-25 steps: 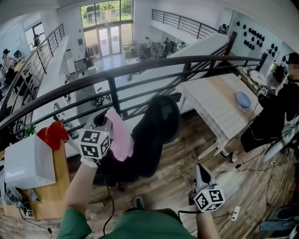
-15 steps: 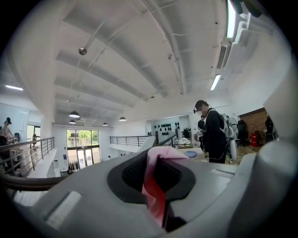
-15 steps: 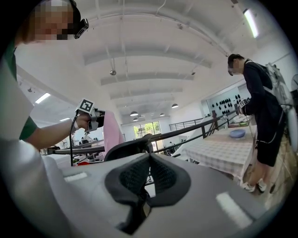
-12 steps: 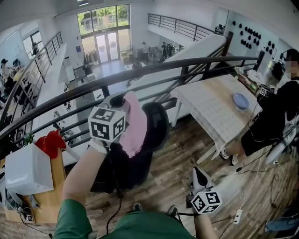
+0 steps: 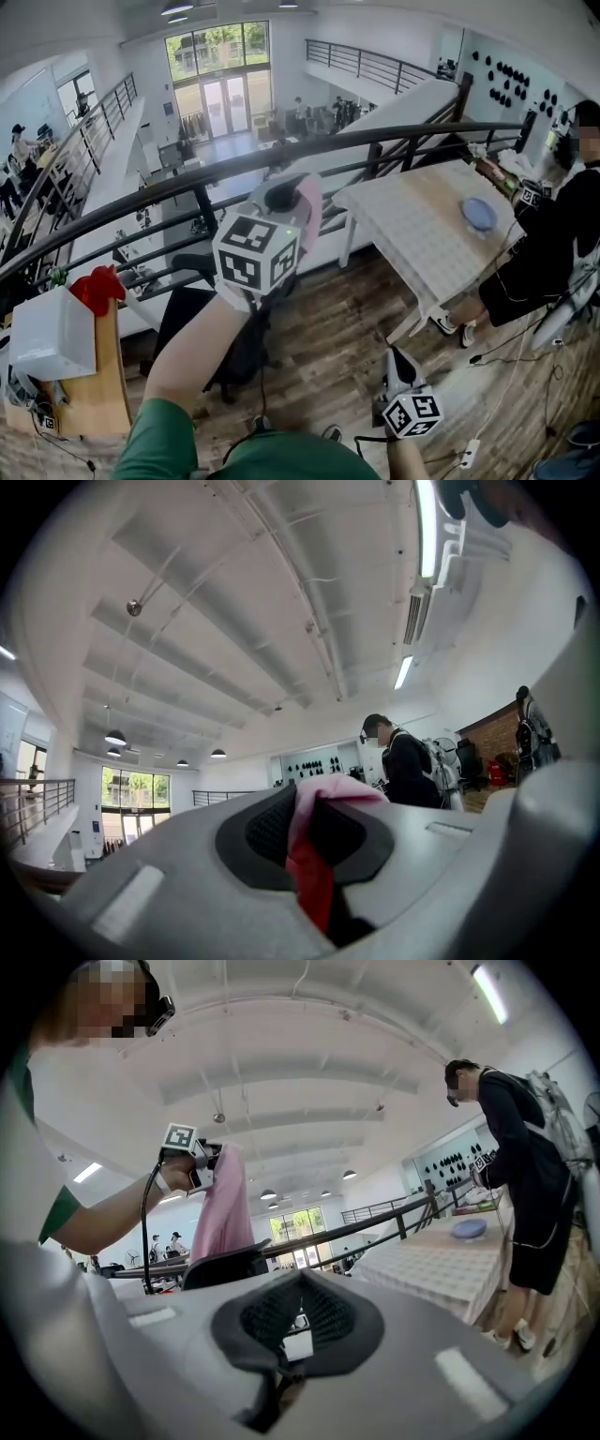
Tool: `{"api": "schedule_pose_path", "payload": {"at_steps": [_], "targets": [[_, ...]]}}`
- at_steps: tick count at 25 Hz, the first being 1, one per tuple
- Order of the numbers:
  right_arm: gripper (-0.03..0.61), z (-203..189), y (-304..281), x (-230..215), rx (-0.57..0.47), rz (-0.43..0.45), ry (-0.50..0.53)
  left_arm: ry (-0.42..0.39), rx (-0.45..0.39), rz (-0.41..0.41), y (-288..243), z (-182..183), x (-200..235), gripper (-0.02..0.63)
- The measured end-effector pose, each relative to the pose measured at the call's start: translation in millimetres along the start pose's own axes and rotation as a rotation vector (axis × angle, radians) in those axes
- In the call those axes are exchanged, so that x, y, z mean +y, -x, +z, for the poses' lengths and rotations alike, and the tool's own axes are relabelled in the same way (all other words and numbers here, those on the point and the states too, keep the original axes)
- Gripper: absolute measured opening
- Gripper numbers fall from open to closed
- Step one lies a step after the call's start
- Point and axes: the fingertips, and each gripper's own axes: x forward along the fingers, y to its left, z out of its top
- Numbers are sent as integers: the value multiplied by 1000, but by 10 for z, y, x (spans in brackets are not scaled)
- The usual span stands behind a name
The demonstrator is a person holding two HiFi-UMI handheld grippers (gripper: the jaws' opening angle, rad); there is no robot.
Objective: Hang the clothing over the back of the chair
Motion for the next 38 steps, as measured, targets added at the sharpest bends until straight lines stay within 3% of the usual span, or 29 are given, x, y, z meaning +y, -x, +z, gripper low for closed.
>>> {"api": "schedule_pose_path", "payload": {"at_steps": [2,4,14,18,20,23,27,32,36,38], "targets": [[-9,-4,67,-211,1,3,-13,-22,-27,-32,-162,45,-353,29],[-9,-5,120,-413,5,9,-22,-45,0,-63,-321,-88,-671,29],[-9,91,187,-991,26,73,-4,-53,252,-80,-471,-1459,-1332,31],[-9,62,147,-1033,42,120,-5,-225,394,-69,-336,-1988,-1443,41],[-9,49,128,-1056,49,139,-8,-323,470,-68,-250,-2156,-1449,138],[-9,48,79,-1081,55,162,-17,-424,569,-55,-140,-2297,-1378,230],[-9,75,-12,-1004,52,197,-19,-529,696,-22,84,-2440,-1181,290],[-9,86,-118,-929,53,236,-21,-880,829,29,382,-2424,-971,336],[-9,74,-206,-850,60,260,-21,-998,896,44,604,-2312,-813,343],[-9,75,-243,-780,63,273,-18,-965,900,31,714,-2267,-790,350]]}}
